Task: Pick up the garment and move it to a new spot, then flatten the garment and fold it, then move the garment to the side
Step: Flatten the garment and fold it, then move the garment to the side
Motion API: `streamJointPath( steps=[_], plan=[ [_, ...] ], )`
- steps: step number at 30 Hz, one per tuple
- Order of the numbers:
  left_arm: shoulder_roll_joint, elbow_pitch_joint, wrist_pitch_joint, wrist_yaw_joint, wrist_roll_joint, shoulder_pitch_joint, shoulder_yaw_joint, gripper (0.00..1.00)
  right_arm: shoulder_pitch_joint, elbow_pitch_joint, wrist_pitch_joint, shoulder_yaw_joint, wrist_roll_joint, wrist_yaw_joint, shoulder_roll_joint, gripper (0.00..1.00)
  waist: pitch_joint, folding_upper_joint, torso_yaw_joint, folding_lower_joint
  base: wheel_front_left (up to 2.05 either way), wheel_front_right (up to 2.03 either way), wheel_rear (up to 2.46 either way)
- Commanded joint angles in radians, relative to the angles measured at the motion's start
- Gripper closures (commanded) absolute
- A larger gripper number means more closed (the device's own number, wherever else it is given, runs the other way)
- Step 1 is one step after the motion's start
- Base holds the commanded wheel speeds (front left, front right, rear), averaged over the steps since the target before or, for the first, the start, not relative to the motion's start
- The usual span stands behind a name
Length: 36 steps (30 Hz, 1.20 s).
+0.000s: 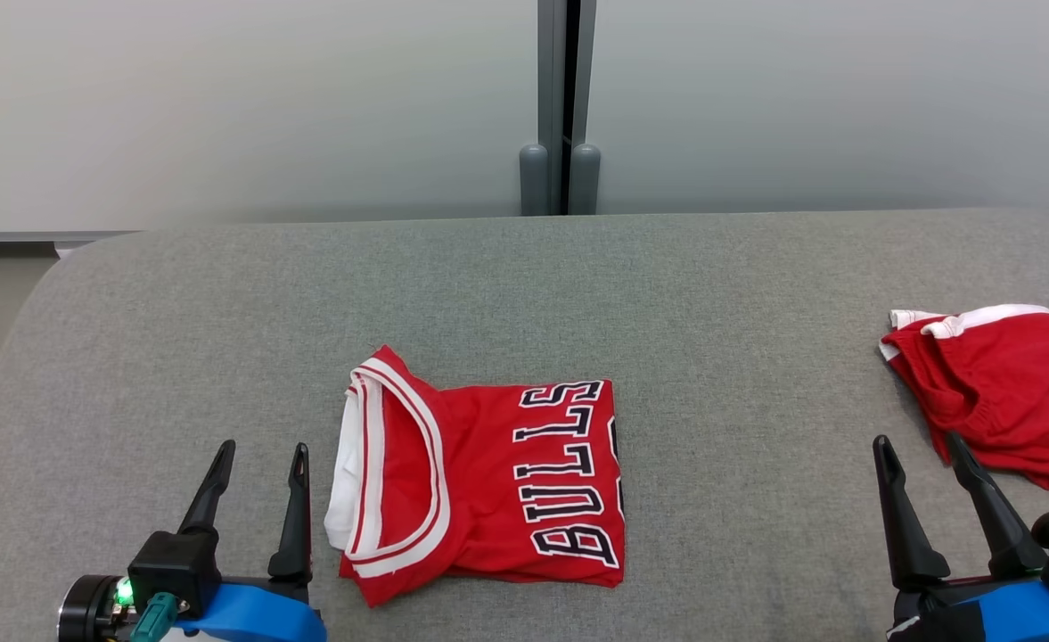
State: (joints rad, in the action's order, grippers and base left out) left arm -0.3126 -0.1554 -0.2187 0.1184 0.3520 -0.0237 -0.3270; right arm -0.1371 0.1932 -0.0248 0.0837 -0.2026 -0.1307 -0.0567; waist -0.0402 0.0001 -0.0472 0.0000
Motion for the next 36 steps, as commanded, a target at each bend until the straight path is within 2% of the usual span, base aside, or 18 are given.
streamJointPath(
  steps=[1, 16, 23, 29, 36],
  plan=[
    [-0.003, 0.003, -0.003, 0.007, 0.003, -0.005, 0.004, 0.0, -0.01, 0.006, -0.002, 0.004, 0.008, 0.0, 0.002, 0.0, -0.001, -0.0001, 0.0, 0.0, 0.0, 0.0, 0.0],
    [-0.005, 0.002, -0.013, 0.012, 0.004, -0.033, -0.002, 0.0, -0.005, 0.027, -0.022, 0.015, 0.02, 0.0, 0.006, 0.0, -0.019, -0.0001, -0.014, 0.0, 0.0, 0.0, 0.0],
    [0.008, 0.032, -0.027, 0.007, -0.012, -0.103, -0.003, 0.0, 0.065, 0.002, -0.043, -0.01, 0.021, 0.0, -0.015, 0.0, -0.12, -0.0001, -0.063, 0.0, 0.0, 0.0, 0.0],
    [0.03, 0.041, -0.039, -0.004, -0.027, -0.172, -0.008, 0.0, 0.156, -0.111, -0.036, -0.102, 0.002, 0.0, -0.033, 0.0, -0.209, -0.0001, -0.11, 0.0, 0.0, 0.0, 0.0],
    [0.073, 0.017, -0.047, -0.021, -0.046, -0.243, -0.008, 0.0, 0.296, -0.364, -0.026, -0.239, -0.057, 0.0, -0.047, 0.0, -0.279, -0.0001, -0.174, 0.0, 0.0, 0.0, 0.0]
  ],
)
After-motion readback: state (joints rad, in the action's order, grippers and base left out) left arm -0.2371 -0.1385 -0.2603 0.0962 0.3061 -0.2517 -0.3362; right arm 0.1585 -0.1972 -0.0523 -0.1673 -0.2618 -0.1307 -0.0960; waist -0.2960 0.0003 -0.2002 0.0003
